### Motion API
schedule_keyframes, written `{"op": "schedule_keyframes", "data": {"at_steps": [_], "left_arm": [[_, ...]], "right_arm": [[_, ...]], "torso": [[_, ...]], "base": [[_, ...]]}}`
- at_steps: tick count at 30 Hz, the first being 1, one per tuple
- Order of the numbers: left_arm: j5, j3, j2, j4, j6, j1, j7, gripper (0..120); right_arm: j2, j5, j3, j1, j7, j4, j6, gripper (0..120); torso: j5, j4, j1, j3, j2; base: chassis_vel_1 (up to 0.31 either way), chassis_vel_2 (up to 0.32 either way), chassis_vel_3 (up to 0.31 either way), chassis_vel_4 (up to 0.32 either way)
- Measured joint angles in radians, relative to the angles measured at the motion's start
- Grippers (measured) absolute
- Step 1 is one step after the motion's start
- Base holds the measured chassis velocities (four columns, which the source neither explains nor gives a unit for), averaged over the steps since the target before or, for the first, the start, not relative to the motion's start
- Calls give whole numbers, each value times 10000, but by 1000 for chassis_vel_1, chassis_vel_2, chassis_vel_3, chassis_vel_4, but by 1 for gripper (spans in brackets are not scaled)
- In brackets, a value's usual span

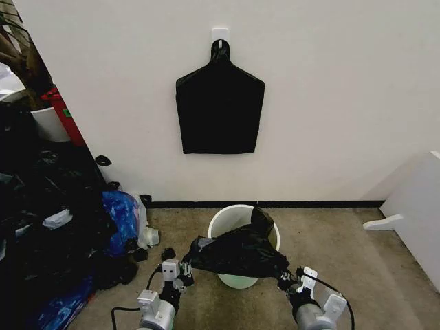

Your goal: Place the garbage bag over the trash bin.

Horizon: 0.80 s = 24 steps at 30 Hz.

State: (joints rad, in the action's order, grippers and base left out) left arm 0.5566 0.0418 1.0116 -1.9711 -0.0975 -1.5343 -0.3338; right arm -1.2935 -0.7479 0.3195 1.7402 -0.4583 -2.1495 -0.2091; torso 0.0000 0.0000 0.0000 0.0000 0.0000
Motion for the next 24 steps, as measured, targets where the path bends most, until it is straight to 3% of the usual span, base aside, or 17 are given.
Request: {"op": "schedule_keyframes", "data": {"at_steps": [13, 24], "left_arm": [[-4, -475, 364, 933, -52, 984, 153, 0], [402, -488, 711, 1678, 6, 1244, 358, 0]], "right_arm": [[173, 475, 345, -1122, 1225, 1263, 692, 0], [514, 391, 523, -1746, 1919, 1752, -39, 0]], "torso": [[0, -1, 0, 1, 0], [1, 0, 0, 0, 0]], "base": [[0, 0, 0, 0], [0, 0, 0, 0]]}}
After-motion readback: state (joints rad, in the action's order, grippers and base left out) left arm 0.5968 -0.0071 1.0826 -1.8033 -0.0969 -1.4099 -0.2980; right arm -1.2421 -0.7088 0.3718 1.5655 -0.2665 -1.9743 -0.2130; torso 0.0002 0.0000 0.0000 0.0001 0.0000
